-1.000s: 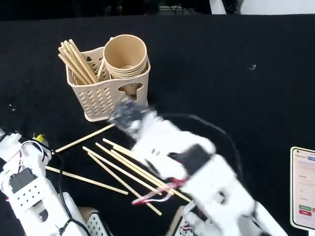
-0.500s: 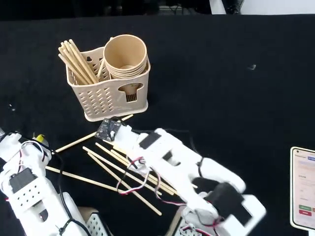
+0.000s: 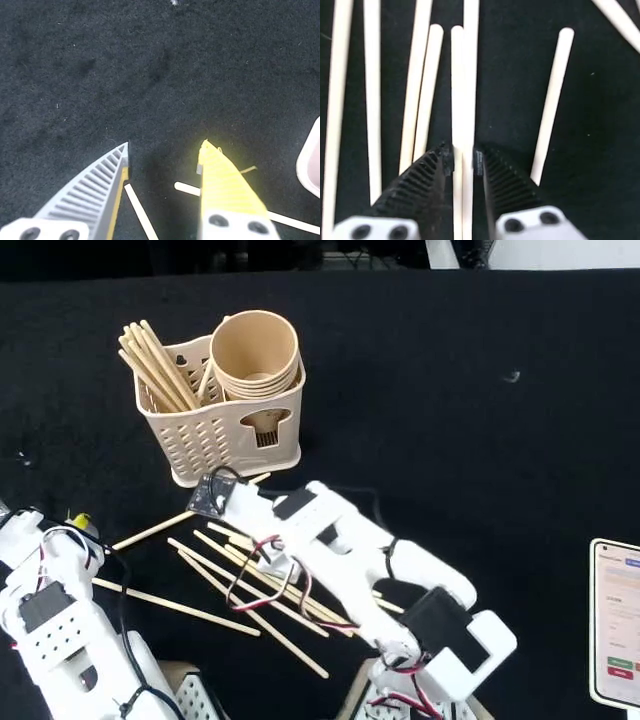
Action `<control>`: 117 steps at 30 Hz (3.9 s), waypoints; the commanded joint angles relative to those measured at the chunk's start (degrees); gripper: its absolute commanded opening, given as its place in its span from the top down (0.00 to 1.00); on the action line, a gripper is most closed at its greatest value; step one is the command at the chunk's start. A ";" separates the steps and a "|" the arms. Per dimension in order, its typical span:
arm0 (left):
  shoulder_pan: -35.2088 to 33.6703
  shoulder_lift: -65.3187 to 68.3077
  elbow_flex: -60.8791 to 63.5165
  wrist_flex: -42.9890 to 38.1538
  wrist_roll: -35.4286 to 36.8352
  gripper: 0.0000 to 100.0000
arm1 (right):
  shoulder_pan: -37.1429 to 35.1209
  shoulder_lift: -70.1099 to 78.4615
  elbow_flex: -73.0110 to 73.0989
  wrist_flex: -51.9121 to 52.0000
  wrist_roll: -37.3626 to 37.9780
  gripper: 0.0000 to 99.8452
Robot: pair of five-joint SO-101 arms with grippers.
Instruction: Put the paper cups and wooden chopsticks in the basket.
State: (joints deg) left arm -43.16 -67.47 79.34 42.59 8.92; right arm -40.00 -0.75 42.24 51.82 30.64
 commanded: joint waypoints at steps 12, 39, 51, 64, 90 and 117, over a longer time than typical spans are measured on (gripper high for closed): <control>-0.31 -0.35 -0.40 -0.88 0.35 0.77 | 1.23 -42.59 -3.91 15.91 -3.87 0.99; -0.48 -0.35 -0.40 -0.88 0.35 0.77 | 0.70 -19.82 -23.25 -62.15 -22.33 0.99; -0.22 -0.35 -0.40 -0.88 0.35 0.77 | -1.93 -19.30 -22.90 -40.18 -22.33 0.80; -0.13 -0.35 -0.40 -0.88 0.35 0.77 | -13.80 -40.04 -2.42 13.27 -22.33 0.79; -0.40 -0.35 -0.40 -0.70 0.35 0.77 | -10.81 -15.16 9.98 -8.18 -16.62 0.79; -0.48 -0.35 -0.40 -0.70 0.35 0.77 | -3.96 -1.10 3.12 2.99 -0.70 0.89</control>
State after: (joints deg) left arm -43.16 -67.47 79.34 42.59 8.92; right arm -45.01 -2.24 44.53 52.97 28.53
